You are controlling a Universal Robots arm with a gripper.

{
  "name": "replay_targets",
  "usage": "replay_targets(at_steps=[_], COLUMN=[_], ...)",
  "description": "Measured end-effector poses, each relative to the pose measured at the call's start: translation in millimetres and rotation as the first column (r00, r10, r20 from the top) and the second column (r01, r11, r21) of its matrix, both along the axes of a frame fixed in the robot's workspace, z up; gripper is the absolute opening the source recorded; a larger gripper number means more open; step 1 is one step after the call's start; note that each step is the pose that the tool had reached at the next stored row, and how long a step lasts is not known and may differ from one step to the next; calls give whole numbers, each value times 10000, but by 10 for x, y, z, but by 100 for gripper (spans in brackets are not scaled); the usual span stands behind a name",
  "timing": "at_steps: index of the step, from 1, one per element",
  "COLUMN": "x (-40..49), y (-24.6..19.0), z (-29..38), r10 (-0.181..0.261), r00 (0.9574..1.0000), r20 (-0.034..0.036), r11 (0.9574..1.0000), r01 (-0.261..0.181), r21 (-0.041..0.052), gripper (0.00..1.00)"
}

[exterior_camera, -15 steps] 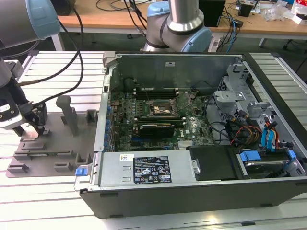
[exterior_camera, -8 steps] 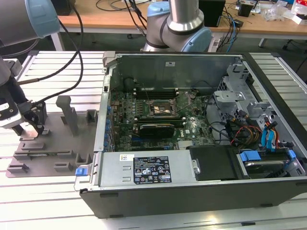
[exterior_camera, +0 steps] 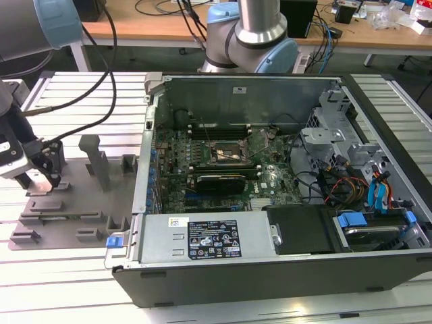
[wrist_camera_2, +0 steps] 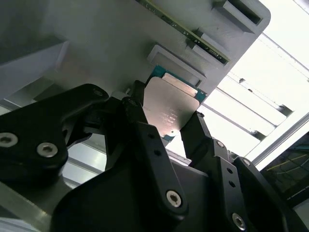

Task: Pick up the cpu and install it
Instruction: 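Pick up the cpu and move it towards the insertion slot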

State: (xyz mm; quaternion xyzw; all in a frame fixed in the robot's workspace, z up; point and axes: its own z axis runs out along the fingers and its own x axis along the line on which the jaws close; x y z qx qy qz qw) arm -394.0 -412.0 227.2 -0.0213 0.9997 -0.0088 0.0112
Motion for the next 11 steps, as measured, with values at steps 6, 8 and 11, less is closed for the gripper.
replay_targets(at_steps=[6, 8, 11], x=[0, 0, 0], y=[0, 1, 2], z=[44, 56, 107], r10=[1, 0, 0], r00=[10000, 10000, 10000], r20=[1, 1, 0], r11=[10000, 10000, 10000], r01=[-1, 0, 0], r21=[0, -1, 0], gripper=[55, 55, 55])
